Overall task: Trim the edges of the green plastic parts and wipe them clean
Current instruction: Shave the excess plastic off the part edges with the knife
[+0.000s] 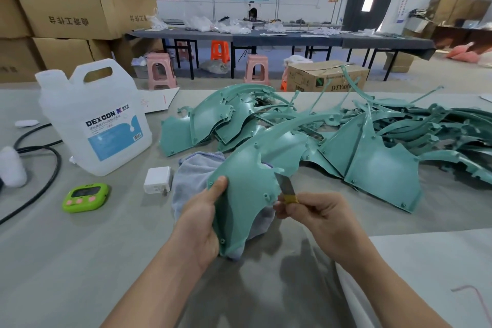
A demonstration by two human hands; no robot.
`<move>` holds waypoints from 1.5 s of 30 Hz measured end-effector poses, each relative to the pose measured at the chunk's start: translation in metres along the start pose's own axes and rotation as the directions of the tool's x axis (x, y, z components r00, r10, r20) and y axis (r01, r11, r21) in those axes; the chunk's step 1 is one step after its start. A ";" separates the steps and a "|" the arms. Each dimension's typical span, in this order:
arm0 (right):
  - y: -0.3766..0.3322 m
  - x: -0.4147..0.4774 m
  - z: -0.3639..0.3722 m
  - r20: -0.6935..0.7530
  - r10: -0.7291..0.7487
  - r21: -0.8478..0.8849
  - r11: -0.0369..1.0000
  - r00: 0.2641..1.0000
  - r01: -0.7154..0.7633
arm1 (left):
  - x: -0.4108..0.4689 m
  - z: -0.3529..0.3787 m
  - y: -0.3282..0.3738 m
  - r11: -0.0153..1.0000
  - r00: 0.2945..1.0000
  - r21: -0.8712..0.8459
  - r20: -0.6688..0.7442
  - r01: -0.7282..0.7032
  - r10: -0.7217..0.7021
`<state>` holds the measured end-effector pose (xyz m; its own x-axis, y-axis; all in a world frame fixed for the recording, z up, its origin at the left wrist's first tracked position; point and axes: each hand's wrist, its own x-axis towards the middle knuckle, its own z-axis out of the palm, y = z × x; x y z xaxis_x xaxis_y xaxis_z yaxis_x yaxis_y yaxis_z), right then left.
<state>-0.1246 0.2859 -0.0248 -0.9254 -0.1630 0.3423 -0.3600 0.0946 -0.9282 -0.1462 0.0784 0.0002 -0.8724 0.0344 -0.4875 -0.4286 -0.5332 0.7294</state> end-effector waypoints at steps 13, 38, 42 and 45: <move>0.000 0.004 -0.010 -0.204 0.038 -0.044 0.998 0.978 -0.048 | 0.001 0.001 0.003 1.000 1.000 -0.020 0.004 -0.009 0.010; 0.003 -0.003 0.003 -0.200 -0.027 -0.312 0.949 0.979 -0.038 | 0.008 -0.001 0.004 0.993 0.998 -0.116 0.048 -0.033 0.039; 0.001 -0.004 0.002 -0.164 -0.039 -0.306 0.952 0.986 -0.013 | 0.010 -0.004 0.004 0.994 0.998 -0.102 0.021 -0.049 0.051; 0.001 -0.003 0.004 -0.142 -0.054 -0.287 0.958 0.988 0.011 | 0.010 -0.004 0.003 0.993 0.998 -0.100 0.000 -0.068 0.068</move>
<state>-0.1215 0.2829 -0.0270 -0.9120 -0.0268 0.4093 -0.3894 0.3704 -0.8433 -0.1553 0.0733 -0.0045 -0.8997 -0.0019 -0.4365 -0.3427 -0.6162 0.7091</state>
